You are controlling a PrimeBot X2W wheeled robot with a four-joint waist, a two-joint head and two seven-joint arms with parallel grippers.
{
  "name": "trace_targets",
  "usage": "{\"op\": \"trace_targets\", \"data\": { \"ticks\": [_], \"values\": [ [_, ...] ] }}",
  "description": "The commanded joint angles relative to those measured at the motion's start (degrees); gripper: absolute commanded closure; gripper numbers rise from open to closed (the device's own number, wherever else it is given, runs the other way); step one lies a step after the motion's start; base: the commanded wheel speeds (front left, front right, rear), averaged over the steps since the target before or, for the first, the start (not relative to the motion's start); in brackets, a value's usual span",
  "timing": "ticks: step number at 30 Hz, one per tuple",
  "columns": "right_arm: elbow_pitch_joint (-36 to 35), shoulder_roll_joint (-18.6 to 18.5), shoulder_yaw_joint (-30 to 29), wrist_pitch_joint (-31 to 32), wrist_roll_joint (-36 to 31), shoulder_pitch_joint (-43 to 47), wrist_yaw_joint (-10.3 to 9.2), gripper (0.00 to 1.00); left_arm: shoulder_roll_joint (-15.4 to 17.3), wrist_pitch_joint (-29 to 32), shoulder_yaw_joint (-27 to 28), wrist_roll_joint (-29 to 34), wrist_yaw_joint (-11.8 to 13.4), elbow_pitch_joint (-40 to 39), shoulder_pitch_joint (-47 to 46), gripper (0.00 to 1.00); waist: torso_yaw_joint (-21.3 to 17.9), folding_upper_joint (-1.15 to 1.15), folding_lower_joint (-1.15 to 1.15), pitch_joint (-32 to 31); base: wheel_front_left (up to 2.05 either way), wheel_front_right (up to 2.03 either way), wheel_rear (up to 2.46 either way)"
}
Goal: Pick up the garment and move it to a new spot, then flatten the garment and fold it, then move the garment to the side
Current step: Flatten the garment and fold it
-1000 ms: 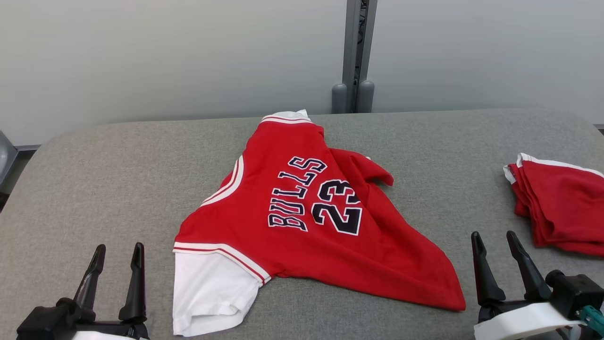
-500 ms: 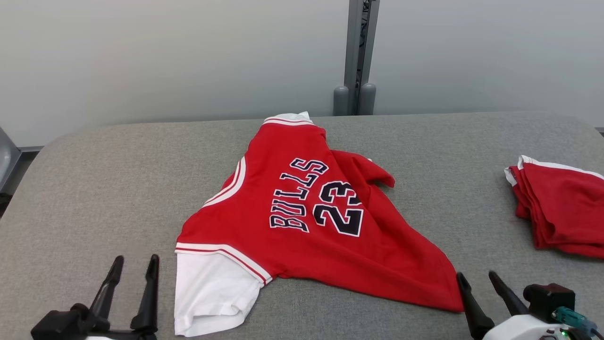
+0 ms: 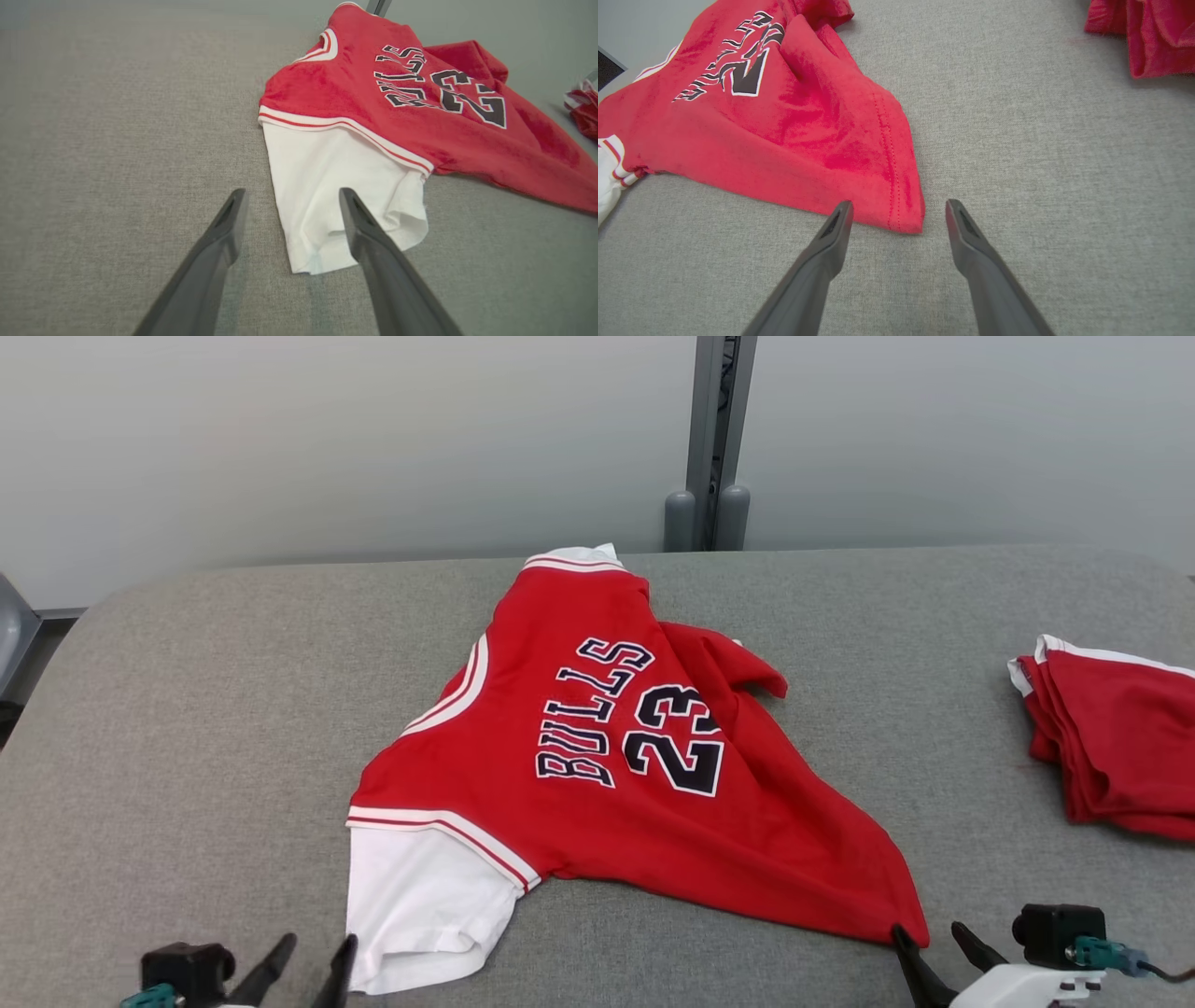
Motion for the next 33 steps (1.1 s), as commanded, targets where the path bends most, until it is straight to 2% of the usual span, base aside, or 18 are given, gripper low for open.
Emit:
{"op": "trace_targets", "data": {
  "ticks": [1,8,18,26,27,28,29,30,31,32,33],
  "values": [
    [0.12,-0.02,0.14,0.46,-0.45,-1.02,0.01,0.00,0.62,1.97,-1.33,-1.11,0.02,0.29,-0.93,0.00,-0.04,0.00,0.00,0.55,0.00,0.00,0.00],
    [0.81,0.49,0.68,1.04,-1.54,-2.92,0.01,0.00,2.63,7.03,-5.66,-3.11,0.02,2.05,-2.50,0.00,-0.30,0.00,0.00,2.23,0.00,0.00,0.00],
    [2.47,0.97,1.28,2.54,-2.11,-4.43,0.01,0.00,2.87,6.92,-7.68,-2.63,0.03,7.60,-6.01,0.00,-0.59,0.00,0.00,3.43,0.00,0.00,0.00],
    [3.30,1.10,1.85,2.63,-2.36,-5.88,0.01,0.00,3.25,6.53,-10.78,-4.51,0.02,9.90,-8.15,0.00,-0.38,0.00,0.00,4.35,0.00,0.00,0.00],
    [3.44,1.11,1.88,2.63,-2.32,-6.06,0.01,0.00,3.22,6.79,-11.30,-4.97,0.02,10.16,-8.42,0.04,-0.32,0.00,0.00,4.47,0.00,0.00,0.00],
    [3.68,1.12,1.89,2.79,-2.24,-6.12,0.01,0.16,3.19,7.04,-11.93,-5.38,0.02,10.50,-8.59,0.17,-0.25,0.00,0.00,4.59,0.00,0.00,0.00],
    [3.93,1.12,1.96,2.94,-2.23,-6.13,0.01,0.51,3.26,7.12,-12.63,-5.81,0.02,10.85,-8.78,0.37,-0.19,0.00,0.00,4.68,0.00,0.00,0.00],
    [4.08,1.13,2.02,3.00,-2.28,-6.24,0.01,0.60,3.26,7.03,-13.18,-6.14,0.02,11.11,-9.01,0.55,-0.16,0.00,0.00,4.78,0.00,0.00,0.00],
    [4.24,1.13,2.13,2.73,-2.16,-6.44,0.01,0.99,3.29,6.66,-14.03,-7.02,0.01,11.43,-9.36,0.95,-0.12,0.00,0.00,4.90,0.00,0.00,0.00],
    [4.36,1.14,2.18,2.58,-2.03,-6.49,0.01,1.00,3.42,6.54,-14.44,-7.34,0.01,11.73,-9.51,1.00,-0.10,0.00,0.00,4.93,0.00,0.00,0.00],
    [4.50,1.13,2.24,2.45,-1.93,-6.53,0.01,1.00,3.56,6.50,-14.84,-7.66,0.02,12.01,-9.73,1.00,-0.09,0.00,0.00,4.94,0.00,0.00,0.00]
  ]
}}
